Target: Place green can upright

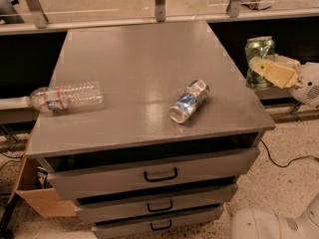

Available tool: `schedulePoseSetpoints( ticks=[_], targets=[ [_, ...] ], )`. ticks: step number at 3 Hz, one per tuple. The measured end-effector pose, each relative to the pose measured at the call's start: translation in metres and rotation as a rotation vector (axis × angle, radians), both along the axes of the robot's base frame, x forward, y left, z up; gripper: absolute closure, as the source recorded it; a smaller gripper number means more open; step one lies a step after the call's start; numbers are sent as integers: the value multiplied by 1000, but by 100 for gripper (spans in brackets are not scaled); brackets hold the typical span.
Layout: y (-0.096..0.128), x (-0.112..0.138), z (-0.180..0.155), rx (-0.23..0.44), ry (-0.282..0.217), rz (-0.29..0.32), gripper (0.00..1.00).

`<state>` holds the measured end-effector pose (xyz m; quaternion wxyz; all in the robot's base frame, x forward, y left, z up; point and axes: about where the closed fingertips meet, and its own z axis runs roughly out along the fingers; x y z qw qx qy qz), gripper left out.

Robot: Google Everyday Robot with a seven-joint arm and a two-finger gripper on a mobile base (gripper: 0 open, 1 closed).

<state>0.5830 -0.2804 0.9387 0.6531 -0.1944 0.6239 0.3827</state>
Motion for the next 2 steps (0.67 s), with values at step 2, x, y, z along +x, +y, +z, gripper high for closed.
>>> schedulePoseSetpoints(
  ticks=[2],
  targets=[
    [-1, -13, -9, -52, -63, -15, 100]
  ],
)
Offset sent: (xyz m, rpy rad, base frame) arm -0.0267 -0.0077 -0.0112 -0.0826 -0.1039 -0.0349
